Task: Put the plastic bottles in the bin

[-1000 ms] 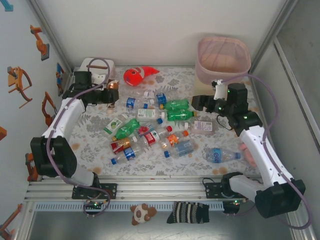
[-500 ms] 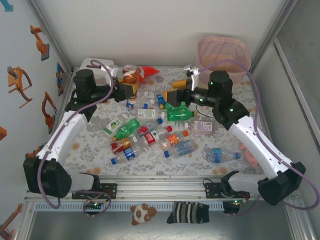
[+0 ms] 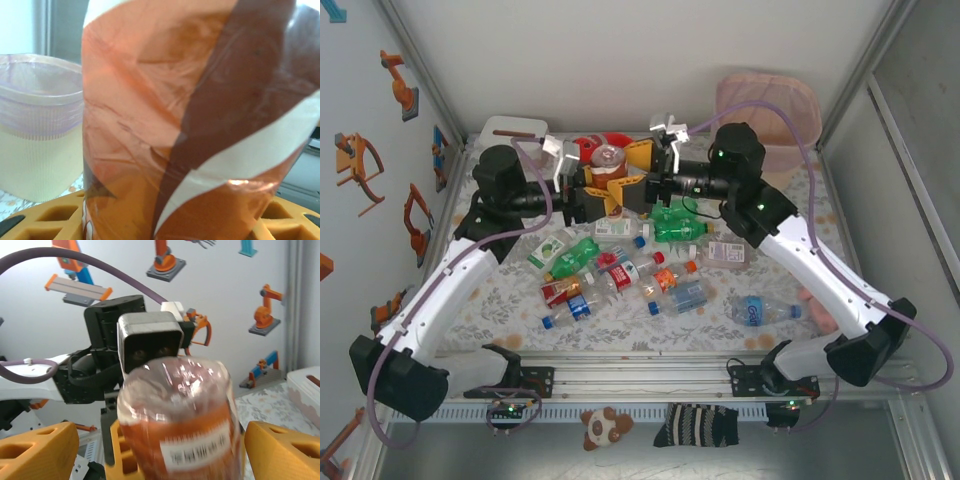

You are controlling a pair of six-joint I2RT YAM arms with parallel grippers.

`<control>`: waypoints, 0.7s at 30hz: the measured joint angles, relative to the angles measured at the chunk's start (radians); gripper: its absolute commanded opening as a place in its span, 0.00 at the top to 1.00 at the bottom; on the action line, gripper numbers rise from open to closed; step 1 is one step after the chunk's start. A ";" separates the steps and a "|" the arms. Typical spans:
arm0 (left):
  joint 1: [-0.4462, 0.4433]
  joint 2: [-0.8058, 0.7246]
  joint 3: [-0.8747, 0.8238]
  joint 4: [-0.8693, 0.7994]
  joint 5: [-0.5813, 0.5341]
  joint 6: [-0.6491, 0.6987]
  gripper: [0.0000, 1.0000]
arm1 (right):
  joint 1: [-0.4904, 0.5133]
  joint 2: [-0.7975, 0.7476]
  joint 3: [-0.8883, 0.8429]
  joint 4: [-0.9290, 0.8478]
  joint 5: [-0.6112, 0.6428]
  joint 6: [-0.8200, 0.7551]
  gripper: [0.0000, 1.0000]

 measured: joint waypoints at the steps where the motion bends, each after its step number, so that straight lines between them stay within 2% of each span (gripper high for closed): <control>1: -0.008 -0.001 0.006 -0.007 0.004 0.010 0.55 | 0.006 0.004 0.009 -0.002 -0.002 -0.010 0.19; 12: -0.045 -0.016 0.043 -0.061 0.025 0.064 0.54 | 0.050 0.016 0.043 -0.047 0.006 -0.138 0.40; 16: -0.045 -0.016 0.043 -0.069 0.025 0.065 0.52 | 0.052 0.016 0.043 -0.053 0.017 -0.164 0.45; 19: -0.045 -0.016 0.043 -0.072 0.024 0.072 0.46 | 0.054 0.016 0.043 -0.055 0.021 -0.174 0.47; 21: -0.046 -0.017 0.043 -0.076 0.021 0.077 0.36 | 0.056 0.013 0.043 -0.060 0.029 -0.178 0.48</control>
